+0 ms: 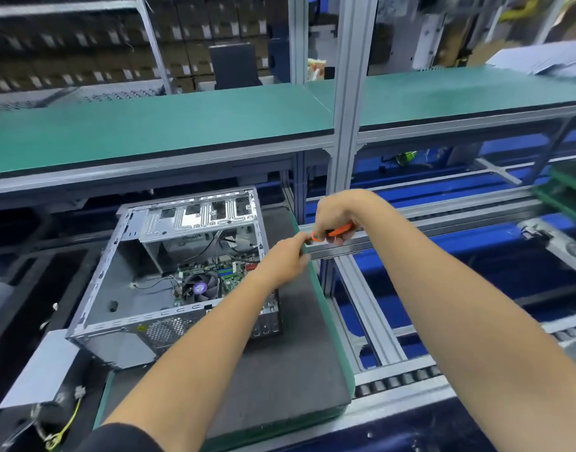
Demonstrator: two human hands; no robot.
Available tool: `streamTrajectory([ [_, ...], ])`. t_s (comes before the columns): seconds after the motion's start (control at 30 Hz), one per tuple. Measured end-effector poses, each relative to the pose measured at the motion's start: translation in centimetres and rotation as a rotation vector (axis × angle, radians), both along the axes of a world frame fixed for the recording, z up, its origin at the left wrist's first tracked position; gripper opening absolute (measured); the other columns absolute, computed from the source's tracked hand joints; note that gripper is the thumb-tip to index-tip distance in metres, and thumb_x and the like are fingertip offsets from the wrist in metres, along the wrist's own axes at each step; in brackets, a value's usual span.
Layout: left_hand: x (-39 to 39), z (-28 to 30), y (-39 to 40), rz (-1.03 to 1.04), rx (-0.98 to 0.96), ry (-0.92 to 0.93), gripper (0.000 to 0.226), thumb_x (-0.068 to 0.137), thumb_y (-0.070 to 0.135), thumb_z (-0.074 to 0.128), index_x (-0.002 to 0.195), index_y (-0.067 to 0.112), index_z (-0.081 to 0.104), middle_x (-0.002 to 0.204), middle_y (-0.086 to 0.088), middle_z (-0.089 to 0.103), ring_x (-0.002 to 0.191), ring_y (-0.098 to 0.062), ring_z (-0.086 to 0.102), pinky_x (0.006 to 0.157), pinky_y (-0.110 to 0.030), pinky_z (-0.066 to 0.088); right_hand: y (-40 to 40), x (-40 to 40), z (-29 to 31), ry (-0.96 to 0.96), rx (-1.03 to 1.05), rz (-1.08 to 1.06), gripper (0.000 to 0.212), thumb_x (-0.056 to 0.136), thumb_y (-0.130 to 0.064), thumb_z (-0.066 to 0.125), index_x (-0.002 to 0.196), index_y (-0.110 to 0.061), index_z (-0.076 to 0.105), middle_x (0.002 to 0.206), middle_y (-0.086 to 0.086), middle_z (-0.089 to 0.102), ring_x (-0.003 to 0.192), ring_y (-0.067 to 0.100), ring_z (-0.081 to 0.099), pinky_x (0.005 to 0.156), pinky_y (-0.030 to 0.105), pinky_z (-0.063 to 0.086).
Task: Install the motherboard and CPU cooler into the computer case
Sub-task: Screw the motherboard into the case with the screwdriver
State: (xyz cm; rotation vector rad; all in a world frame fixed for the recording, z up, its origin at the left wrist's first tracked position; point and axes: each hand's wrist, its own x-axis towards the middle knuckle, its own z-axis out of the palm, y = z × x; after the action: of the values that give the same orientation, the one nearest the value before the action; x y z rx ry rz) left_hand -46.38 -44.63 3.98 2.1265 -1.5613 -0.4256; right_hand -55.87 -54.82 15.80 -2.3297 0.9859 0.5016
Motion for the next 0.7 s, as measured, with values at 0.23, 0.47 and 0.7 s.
streamTrajectory([
  [0.23,2.0,5.3,-0.5,0.132,-0.553,0.047,0.026,0.098,0.013,0.045,0.074,0.015,0.054,0.074,0.002,0.054,0.068,-0.014,0.048,0.060,-0.026,0.032,1.8,3.1,9.0,-0.642,-0.283,-0.118,0.023,0.073,-0.014,0.078,0.087,-0.004,0.063,0.073,0.006,0.072,0.062,0.017,0.071,0.065,0.031,0.061],
  [0.47,7.1,10.7,1.2,0.174,-0.768,0.219,0.028,0.098,0.013,0.045,0.073,0.007,0.058,0.061,0.006,0.052,0.051,-0.001,0.043,0.050,-0.014,0.032,5.0,9.4,10.6,-1.094,-0.256,-0.049,0.029,0.095,-0.032,0.057,0.074,-0.018,0.041,0.072,0.001,0.048,0.075,0.028,0.068,0.074,0.040,0.056],
  [0.7,14.9,9.2,6.4,0.188,-0.644,0.180,0.023,0.099,0.023,0.044,0.083,0.010,0.055,0.064,0.007,0.053,0.055,-0.005,0.043,0.053,-0.022,0.036,8.8,17.5,8.8,-1.266,-0.250,0.068,0.024,0.097,-0.029,0.052,0.090,-0.009,0.042,0.072,0.001,0.047,0.071,0.034,0.063,0.067,0.048,0.053],
])
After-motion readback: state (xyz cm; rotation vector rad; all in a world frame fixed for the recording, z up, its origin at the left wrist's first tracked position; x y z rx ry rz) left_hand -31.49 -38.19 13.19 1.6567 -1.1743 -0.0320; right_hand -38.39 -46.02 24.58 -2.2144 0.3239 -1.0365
